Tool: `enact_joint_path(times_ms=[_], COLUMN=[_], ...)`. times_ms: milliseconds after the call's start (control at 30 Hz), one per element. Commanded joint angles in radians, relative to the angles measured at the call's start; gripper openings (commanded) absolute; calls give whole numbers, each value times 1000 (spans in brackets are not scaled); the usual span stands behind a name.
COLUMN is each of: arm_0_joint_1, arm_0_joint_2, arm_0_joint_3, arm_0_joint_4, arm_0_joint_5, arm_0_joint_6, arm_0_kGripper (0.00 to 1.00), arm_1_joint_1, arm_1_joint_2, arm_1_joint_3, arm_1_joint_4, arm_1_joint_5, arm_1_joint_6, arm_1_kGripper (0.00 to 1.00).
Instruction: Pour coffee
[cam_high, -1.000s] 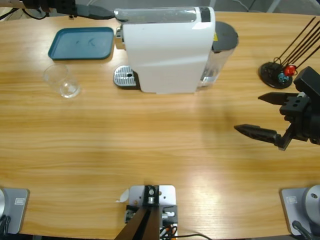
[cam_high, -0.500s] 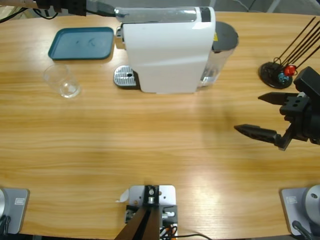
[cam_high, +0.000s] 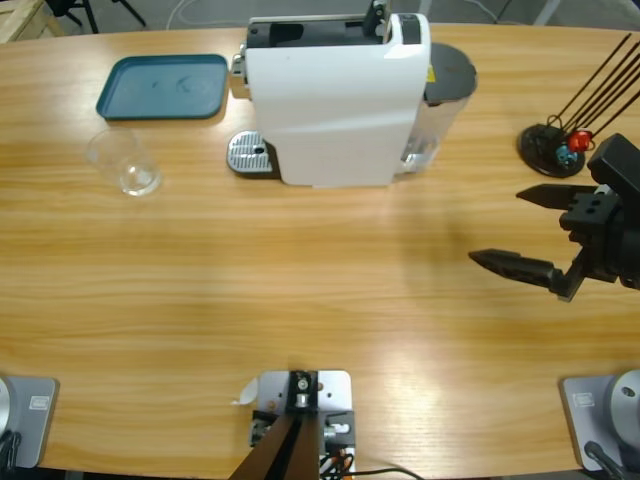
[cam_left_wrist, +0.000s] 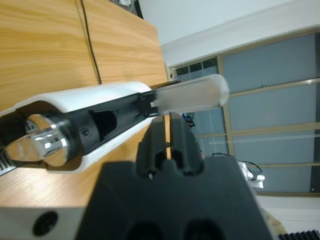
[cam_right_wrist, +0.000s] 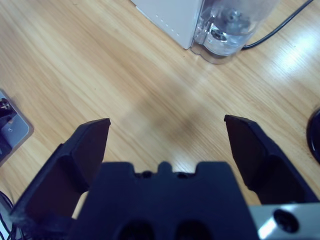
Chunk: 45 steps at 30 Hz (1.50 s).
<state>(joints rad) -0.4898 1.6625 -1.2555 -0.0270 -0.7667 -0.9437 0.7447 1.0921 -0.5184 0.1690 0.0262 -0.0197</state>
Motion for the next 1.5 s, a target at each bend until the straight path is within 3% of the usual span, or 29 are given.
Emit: enact_joint_path(times_ms=[33, 133, 233, 300, 333, 400, 433, 467, 500, 567, 600, 800, 900, 1500], arm_0_joint_1=[-82, -96, -92, -80, -79, -79, -79, -79, -79, -79, -79, -79, -79, -79], arm_0_joint_2=[-123, -241, -359, -411, -437, -492, -524, -554, -578, -616, -629, -648, -646, -633], arm_0_joint_3=[-271, -230, -81, 36, 100, 230, 287, 335, 373, 452, 502, 585, 603, 612], arm_0_joint_4=[651, 704, 694, 683, 666, 600, 570, 548, 540, 528, 503, 394, 365, 340], arm_0_joint_5=[507, 754, 893, 909, 909, 905, 899, 896, 894, 895, 895, 868, 868, 853], arm_0_joint_6=[456, 603, 682, 691, 699, 701, 702, 707, 718, 740, 745, 746, 746, 747], arm_0_kGripper=[708, 815, 927, 964, 964, 964, 964, 964, 964, 964, 960, 945, 945, 945], arm_1_joint_1=[7, 7, 7, 7, 7, -69, -145, -253, -335, -460, -501, -643, -691, -689], arm_1_joint_2=[-27, -9, 6, -1, 3, 34, 53, 62, 58, 53, 62, 121, 161, 302], arm_1_joint_3=[-23, -40, -52, -85, -114, -167, -178, -180, -178, -148, -137, -119, -78, 56], arm_1_joint_4=[52, 86, 127, 183, 209, 225, 212, 175, 129, 38, 18, -6, -77, -337], arm_1_joint_5=[-49, -131, -150, -147, -146, -137, -107, -55, -9, 36, 33, -77, -89, -85], arm_1_joint_6=[4, 38, 51, 88, 114, 127, 137, 161, 187, 229, 237, 230, 235, 244], arm_1_kGripper=[1000, 1000, 1000, 964, 880, 543, 469, 457, 349, 28, 0, 0, 0, 0])
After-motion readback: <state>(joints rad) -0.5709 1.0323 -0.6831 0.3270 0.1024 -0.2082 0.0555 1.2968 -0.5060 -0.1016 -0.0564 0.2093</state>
